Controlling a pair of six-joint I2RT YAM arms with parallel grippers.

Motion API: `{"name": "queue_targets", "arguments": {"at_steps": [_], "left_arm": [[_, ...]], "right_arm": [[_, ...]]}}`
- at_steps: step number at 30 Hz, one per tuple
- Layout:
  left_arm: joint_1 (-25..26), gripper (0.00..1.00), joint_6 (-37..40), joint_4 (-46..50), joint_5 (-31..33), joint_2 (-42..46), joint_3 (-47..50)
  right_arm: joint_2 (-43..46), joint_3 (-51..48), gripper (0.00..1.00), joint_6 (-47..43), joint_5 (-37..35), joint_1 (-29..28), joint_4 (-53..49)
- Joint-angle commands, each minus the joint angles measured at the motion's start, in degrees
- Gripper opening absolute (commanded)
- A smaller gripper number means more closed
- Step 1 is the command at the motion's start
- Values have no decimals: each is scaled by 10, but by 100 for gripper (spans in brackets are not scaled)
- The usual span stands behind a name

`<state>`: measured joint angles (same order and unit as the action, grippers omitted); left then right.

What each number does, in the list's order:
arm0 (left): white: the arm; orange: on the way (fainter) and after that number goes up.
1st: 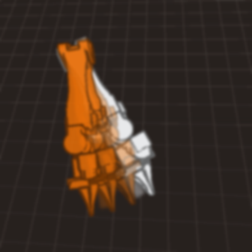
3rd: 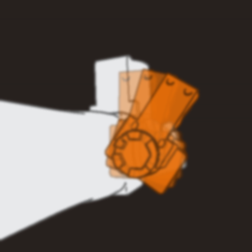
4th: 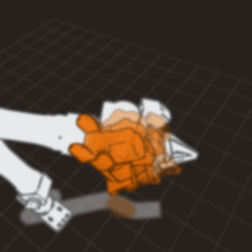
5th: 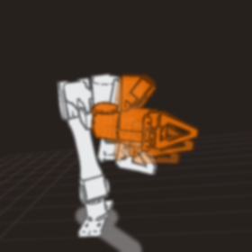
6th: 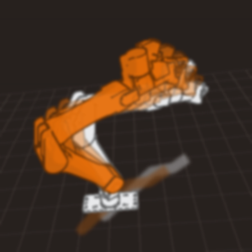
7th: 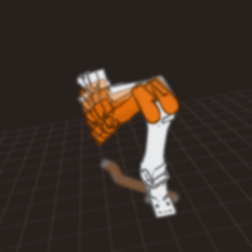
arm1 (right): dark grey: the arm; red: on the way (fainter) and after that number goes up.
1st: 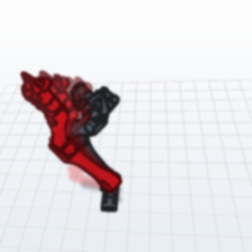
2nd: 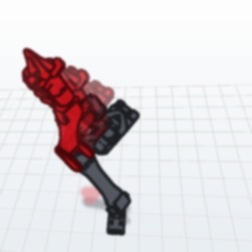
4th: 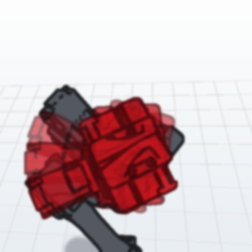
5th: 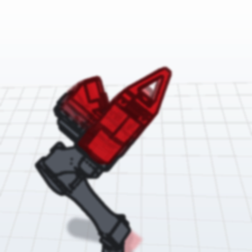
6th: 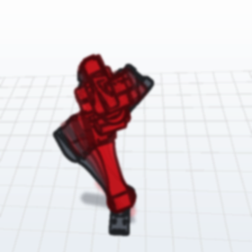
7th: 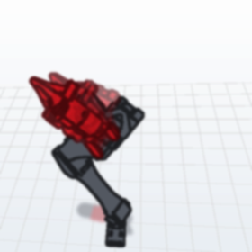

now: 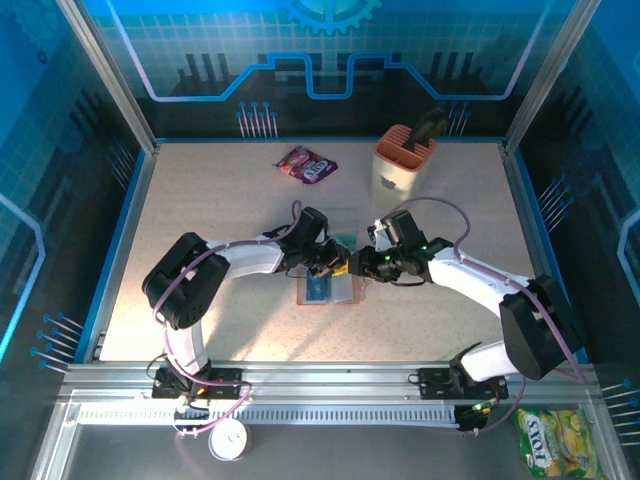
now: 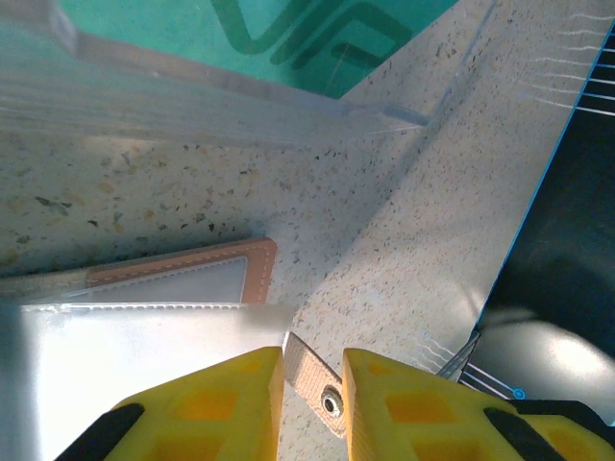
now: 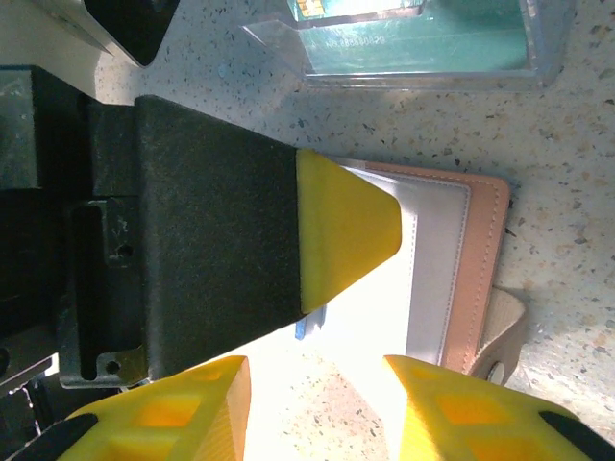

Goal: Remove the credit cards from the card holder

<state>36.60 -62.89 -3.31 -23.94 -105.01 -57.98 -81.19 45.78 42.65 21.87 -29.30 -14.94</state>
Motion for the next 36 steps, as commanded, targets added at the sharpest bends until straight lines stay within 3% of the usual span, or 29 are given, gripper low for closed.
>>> {"name": "queue_targets", "arguments": {"at_steps": [1,20,28,36], "left_arm": [[-8,24,12,1,-15,26,7],[-55,24,14,12,19,170,145],[-71,24,18,19,23,190,174],[-79,24,30,29,26,195,186]], "right_arm": [[9,21,41,8,2,-11,-7],[-89,68,40,6,-3,-59,17],[-149,64,40,-25,-30,-59,0],[-156,71,40,-36,-48,-59,-22]]}}
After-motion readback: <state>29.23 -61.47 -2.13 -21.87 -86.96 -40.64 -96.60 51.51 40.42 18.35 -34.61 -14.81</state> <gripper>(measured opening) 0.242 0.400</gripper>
